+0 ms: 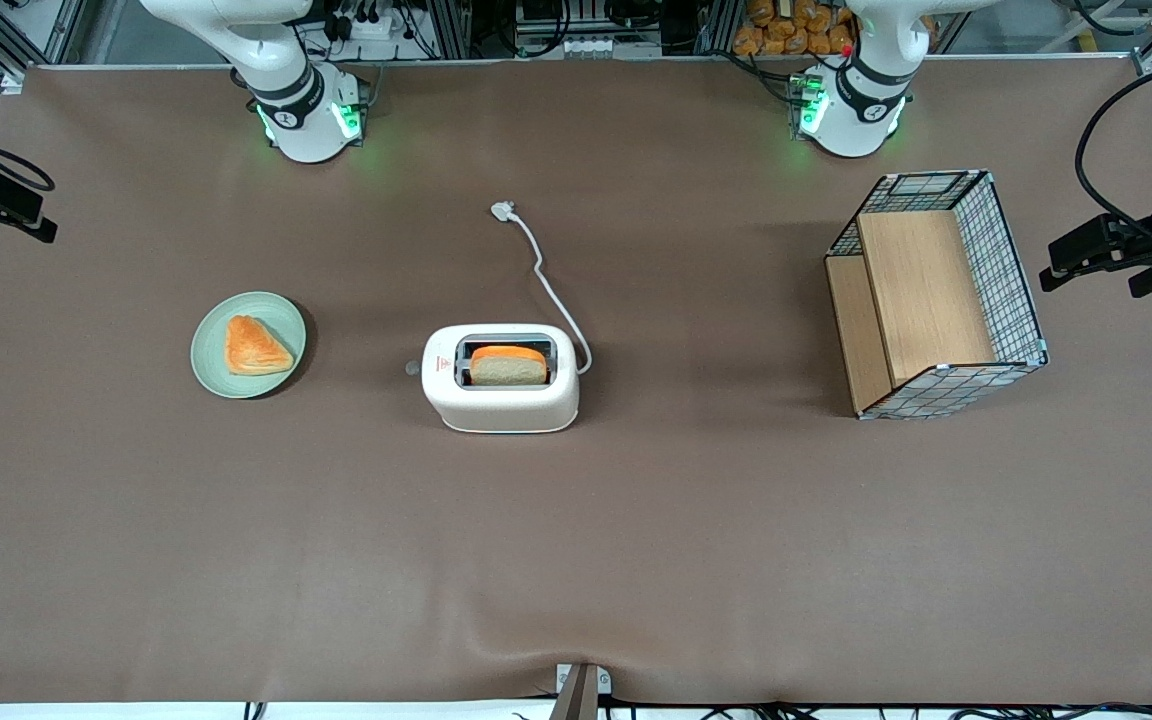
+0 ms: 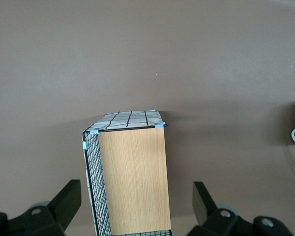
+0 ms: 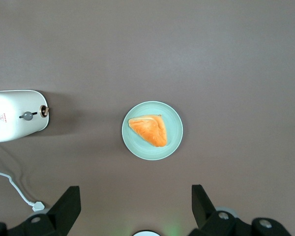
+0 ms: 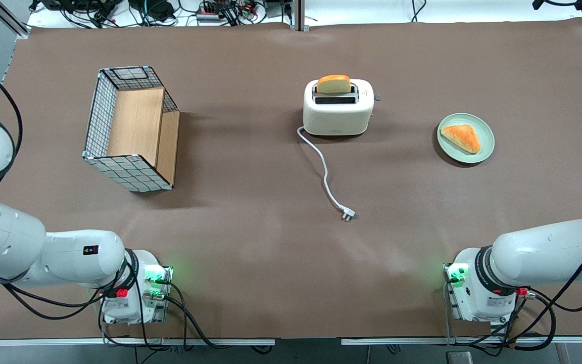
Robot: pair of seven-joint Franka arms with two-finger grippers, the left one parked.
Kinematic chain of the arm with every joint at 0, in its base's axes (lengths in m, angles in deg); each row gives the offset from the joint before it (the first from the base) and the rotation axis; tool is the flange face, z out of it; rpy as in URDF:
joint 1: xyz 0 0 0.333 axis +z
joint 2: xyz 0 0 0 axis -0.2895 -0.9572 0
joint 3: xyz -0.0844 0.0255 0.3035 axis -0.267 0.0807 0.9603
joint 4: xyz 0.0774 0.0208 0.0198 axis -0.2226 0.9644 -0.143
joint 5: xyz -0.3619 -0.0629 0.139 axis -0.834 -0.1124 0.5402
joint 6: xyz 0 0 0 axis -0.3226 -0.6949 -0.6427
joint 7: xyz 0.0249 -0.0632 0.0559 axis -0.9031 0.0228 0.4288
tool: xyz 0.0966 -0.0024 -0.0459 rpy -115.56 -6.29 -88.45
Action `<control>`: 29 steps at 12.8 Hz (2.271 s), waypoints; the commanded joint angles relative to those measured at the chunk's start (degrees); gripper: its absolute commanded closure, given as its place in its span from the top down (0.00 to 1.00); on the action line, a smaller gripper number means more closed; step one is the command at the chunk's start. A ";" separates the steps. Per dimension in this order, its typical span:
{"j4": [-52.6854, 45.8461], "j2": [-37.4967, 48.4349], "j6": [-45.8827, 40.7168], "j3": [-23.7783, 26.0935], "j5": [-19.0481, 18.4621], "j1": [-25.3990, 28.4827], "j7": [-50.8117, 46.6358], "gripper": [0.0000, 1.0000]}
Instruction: Press toaster button with right arm
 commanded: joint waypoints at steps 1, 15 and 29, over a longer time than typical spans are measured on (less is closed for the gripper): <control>-1.31 -0.27 -1.08 -0.38 -1.49 0.91 -1.45 1.00; -0.17 -2.99 -0.99 -0.38 0.09 4.77 -3.12 1.00; 4.75 -11.78 1.11 -0.38 18.63 6.27 -4.36 0.00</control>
